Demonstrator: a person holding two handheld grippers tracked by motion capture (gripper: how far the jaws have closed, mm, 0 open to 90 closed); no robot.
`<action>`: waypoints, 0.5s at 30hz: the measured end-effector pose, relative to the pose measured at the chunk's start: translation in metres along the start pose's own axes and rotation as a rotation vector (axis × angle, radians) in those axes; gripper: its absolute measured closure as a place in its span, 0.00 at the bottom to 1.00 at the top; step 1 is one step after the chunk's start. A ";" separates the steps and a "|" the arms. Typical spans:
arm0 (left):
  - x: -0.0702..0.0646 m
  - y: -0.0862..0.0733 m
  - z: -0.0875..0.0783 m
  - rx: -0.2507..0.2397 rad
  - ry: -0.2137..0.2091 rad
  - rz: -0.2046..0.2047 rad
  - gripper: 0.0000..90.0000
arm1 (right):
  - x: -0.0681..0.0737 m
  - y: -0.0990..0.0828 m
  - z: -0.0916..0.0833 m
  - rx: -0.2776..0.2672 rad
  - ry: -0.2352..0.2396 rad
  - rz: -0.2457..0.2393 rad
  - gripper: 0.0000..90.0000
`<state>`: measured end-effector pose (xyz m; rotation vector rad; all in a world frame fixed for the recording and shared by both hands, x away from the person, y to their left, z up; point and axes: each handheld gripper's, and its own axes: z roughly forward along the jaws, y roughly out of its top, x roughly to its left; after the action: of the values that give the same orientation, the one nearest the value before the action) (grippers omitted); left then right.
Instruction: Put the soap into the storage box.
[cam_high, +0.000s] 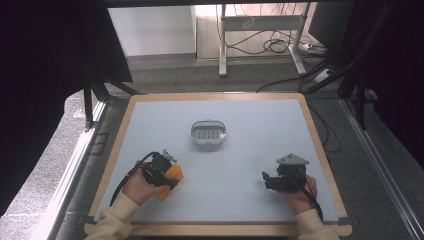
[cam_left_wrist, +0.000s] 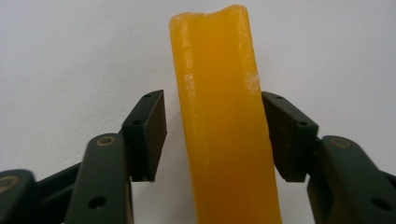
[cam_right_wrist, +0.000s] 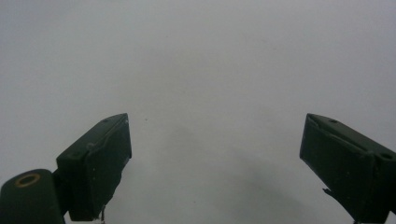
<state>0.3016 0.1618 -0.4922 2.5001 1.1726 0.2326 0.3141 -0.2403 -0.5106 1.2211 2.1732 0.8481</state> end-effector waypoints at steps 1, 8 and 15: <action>0.000 0.000 0.001 0.001 0.002 -0.002 0.51 | 0.000 0.000 0.000 0.000 0.000 0.001 0.11; -0.001 0.001 0.003 0.006 -0.002 -0.007 0.61 | 0.000 0.000 0.000 0.003 -0.002 -0.002 0.11; 0.000 0.002 0.005 0.015 -0.020 -0.027 0.66 | 0.000 0.000 0.001 0.004 -0.004 -0.004 0.11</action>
<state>0.3051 0.1594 -0.4957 2.4926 1.2037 0.1920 0.3145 -0.2402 -0.5114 1.2186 2.1745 0.8389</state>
